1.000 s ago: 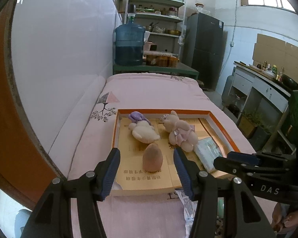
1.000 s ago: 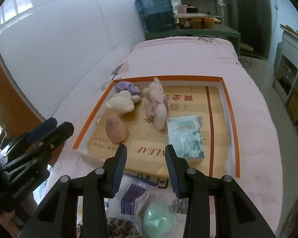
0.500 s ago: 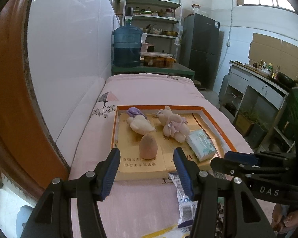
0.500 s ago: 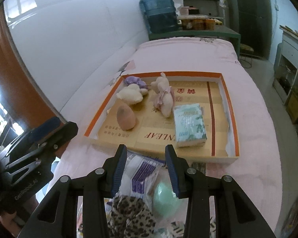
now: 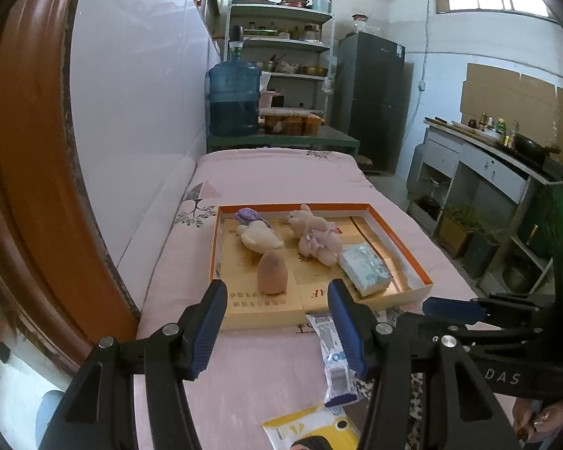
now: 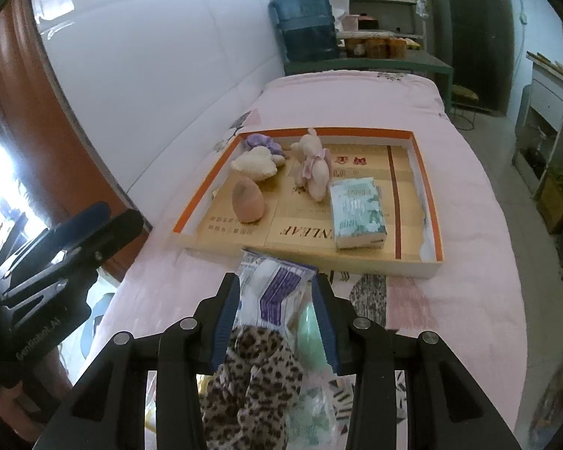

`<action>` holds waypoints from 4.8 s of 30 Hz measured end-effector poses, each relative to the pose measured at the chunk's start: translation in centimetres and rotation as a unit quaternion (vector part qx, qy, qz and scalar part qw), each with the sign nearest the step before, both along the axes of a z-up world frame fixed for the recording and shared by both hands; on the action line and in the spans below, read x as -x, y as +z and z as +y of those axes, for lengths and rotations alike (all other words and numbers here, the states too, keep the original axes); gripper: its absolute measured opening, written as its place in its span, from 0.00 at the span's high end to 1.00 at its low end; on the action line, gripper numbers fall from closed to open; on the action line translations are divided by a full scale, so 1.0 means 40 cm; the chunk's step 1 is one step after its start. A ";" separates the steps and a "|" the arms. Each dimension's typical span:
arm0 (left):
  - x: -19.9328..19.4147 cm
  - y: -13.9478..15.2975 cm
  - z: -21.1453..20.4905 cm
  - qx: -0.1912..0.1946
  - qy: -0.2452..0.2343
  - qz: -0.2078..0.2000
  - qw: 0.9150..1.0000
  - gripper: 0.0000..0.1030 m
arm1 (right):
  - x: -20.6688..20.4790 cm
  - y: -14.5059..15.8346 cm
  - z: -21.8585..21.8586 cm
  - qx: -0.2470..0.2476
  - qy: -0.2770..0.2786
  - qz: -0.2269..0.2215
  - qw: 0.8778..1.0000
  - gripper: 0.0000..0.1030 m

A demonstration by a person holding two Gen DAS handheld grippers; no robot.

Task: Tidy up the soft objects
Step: 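Withdraw both open tools from the tray toward the remaining soft items, then grasp the leopard-print scarf with right gripper while left gripper grasps the yellow doll-print pack, then carry the scarf and yellow pack up and over the tray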

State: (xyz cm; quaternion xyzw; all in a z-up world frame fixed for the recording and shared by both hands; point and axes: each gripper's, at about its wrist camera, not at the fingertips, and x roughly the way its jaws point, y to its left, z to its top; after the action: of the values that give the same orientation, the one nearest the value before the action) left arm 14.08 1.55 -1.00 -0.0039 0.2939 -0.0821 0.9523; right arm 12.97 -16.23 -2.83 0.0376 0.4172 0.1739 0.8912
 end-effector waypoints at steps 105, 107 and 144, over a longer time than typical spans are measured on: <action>0.206 -0.189 -0.008 0.141 -0.073 0.057 0.986 0.86 | 0.181 -0.101 -0.024 -0.070 0.026 0.017 0.997 0.83; 0.205 -0.181 -0.008 0.139 -0.072 0.056 0.986 0.86 | 0.185 -0.093 -0.023 -0.071 0.028 0.014 0.997 0.83; 0.091 -0.014 -0.018 0.104 -0.070 0.022 0.992 0.86 | 0.143 0.070 -0.080 -0.064 0.016 -0.051 0.996 0.83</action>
State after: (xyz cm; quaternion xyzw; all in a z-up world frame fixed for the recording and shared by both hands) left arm 10.43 0.82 -1.54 -0.0846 0.3046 -0.1790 0.9317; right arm 7.26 -19.41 -0.02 0.0790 0.3595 0.2162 0.9043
